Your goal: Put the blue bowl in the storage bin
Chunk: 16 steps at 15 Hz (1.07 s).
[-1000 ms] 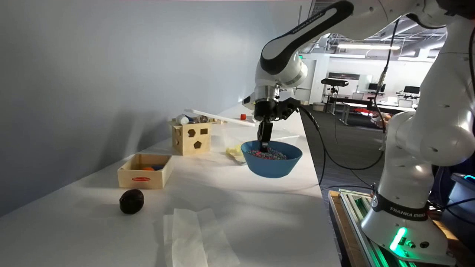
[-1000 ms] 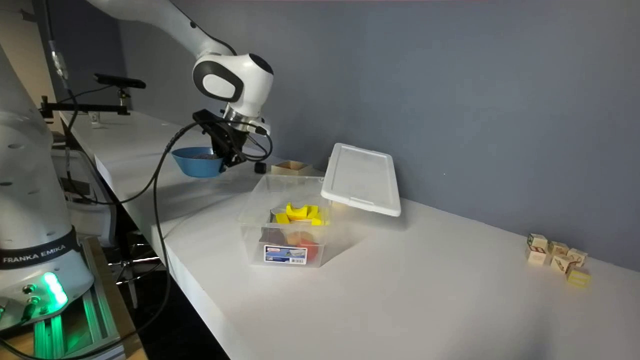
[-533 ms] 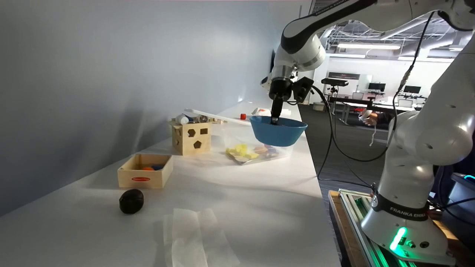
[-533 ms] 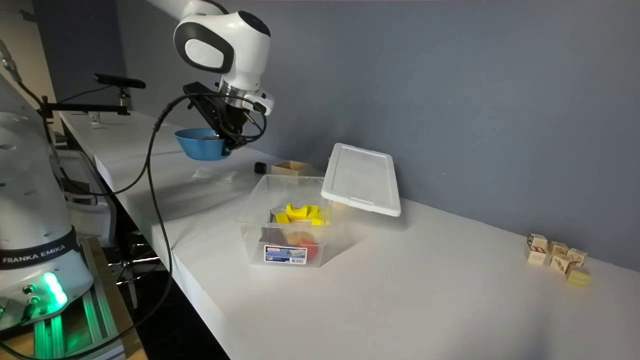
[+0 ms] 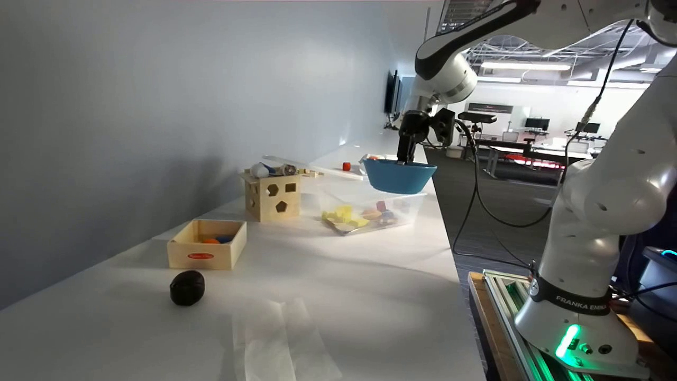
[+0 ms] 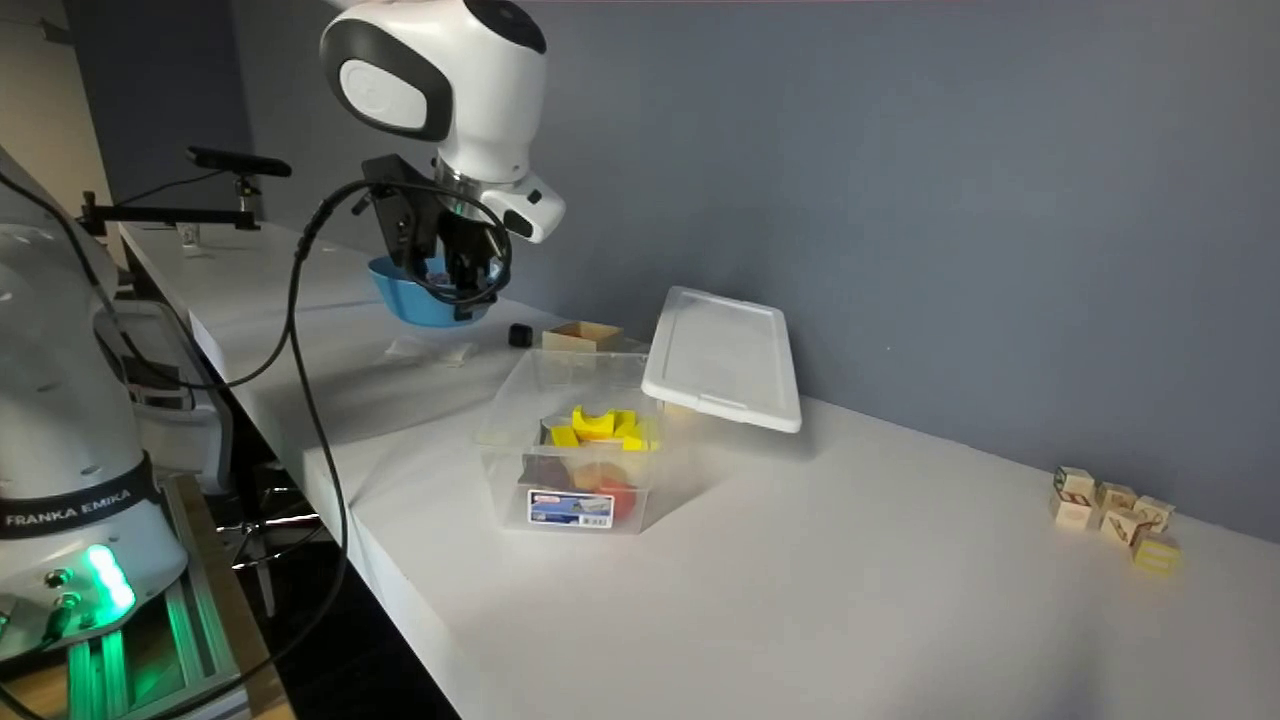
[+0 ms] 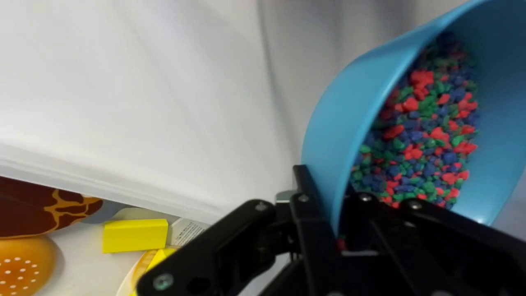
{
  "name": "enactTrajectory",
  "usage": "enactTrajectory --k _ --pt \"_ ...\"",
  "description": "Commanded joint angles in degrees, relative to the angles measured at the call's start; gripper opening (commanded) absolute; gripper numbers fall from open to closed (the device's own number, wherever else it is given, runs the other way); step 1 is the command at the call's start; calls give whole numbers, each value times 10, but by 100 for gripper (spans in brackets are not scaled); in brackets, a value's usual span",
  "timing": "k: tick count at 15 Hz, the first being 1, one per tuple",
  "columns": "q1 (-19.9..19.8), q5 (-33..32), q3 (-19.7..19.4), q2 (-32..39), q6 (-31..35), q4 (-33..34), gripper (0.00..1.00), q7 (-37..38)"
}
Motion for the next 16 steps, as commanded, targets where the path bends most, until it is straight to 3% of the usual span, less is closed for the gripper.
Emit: enactTrajectory --k 1,2,10,16 --pt "4 -2 -3 1 -1 1 15 4" --pt "8 7 -1 1 5 0 4 6" --pt "-16 18 -37 58 61 68 4 38" --pt "-31 52 -61 151 61 163 4 79"
